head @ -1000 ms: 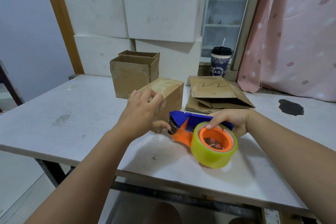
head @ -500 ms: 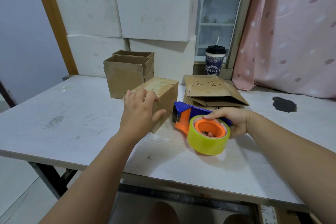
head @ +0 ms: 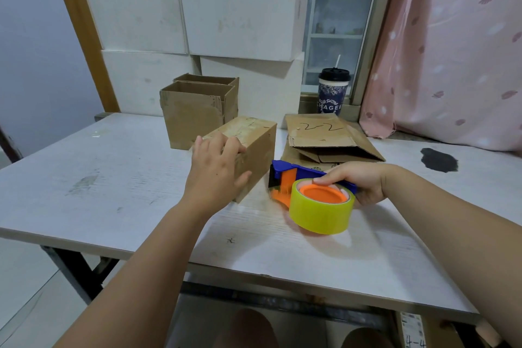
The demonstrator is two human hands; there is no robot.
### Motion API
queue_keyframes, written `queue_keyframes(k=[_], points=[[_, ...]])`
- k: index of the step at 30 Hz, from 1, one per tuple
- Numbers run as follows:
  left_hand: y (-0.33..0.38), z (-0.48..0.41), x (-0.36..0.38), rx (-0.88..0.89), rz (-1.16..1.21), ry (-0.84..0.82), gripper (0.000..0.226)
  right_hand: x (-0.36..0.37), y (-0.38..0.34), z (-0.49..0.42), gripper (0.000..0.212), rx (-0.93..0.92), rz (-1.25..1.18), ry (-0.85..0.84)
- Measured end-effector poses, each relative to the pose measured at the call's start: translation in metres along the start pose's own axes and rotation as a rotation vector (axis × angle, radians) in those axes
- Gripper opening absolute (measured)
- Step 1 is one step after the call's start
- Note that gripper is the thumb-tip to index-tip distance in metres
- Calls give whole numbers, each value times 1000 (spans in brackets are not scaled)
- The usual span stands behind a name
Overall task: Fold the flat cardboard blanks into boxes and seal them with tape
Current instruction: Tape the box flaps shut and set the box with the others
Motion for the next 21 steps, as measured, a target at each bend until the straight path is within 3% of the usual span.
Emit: queue_keyframes(k=[16,21], points=[[-1,0,0,2,10,-2,39,-23,-22,-1,19,-95,356,250],[-2,0,2,-5,-3,-5,39,-22,-20,-3,18,-73,380,252]])
Point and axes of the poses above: each hand's wrist, its own z-axis away from the middle knuckle, its own x-axis out of the palm, y = z × x, the point moved 9 cm from there along -z, towards the middle knuckle, and after that the axes turned 6 degrees about z, right-handed, at the moved point
